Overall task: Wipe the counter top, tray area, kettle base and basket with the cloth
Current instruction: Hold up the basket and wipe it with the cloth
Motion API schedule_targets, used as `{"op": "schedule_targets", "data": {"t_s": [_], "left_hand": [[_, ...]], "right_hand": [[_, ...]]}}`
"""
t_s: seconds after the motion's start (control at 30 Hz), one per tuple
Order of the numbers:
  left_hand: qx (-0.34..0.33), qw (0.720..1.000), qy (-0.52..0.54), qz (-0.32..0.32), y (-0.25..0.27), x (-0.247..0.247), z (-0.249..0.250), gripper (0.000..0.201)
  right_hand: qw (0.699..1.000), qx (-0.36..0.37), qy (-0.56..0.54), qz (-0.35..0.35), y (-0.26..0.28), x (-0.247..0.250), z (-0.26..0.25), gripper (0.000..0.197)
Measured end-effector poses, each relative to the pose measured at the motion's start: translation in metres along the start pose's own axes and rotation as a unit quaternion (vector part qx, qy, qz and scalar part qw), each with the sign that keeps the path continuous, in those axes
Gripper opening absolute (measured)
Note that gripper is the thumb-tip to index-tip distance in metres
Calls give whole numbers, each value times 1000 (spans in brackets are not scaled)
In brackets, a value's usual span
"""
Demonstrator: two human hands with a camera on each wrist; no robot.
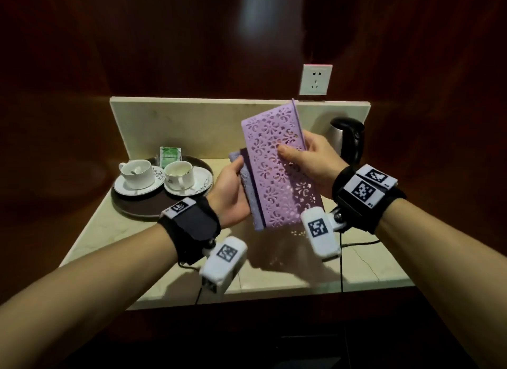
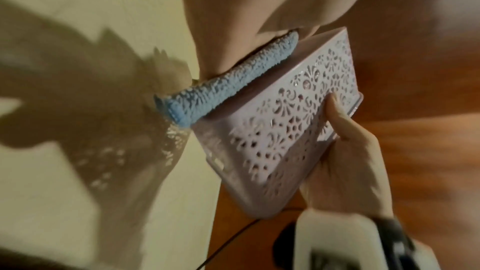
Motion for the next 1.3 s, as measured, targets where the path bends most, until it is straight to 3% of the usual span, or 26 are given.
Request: {"op": "schedule_targets", "data": {"t_s": [0.1,0.3,0.43,0.6,0.8,1.03,1.3], "left_hand": [[-35,998,39,17,-10,4,25,58],[-42,997,58,32,-23,6,55,71],[-59,997,40,9,-21,-10,54,71],[-58,997,-12,-47,-9,-30,35,62],[-25,997,-20,-73,-1,-35,3,58],[4,999,7,-44,-9,-27,-14,57],[-36,998,50,-15,-17,-23,8,50]], "right_hand": [[998,16,34,-50,7,-12,-6,30],[993,49,79,-66,10,-10,-12,34],[994,66,86,-25,5,-4,-10,29],[998,41,2,51,-2,23,1,22],[994,49,-60,78,-2,41,-6,26],[995,86,-49,8,9,30,-22,28],[992,97,-39,-70,22,22,-27,27]]}}
Point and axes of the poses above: each hand's wrist, its own y-axis away from the middle knuckle, its own x-axis out of the back of the hand, z = x × y, the point moved 6 cm from there along -y, towards the middle knuckle, and after that the axes turned 4 degrees about z, right-handed, at the moved point
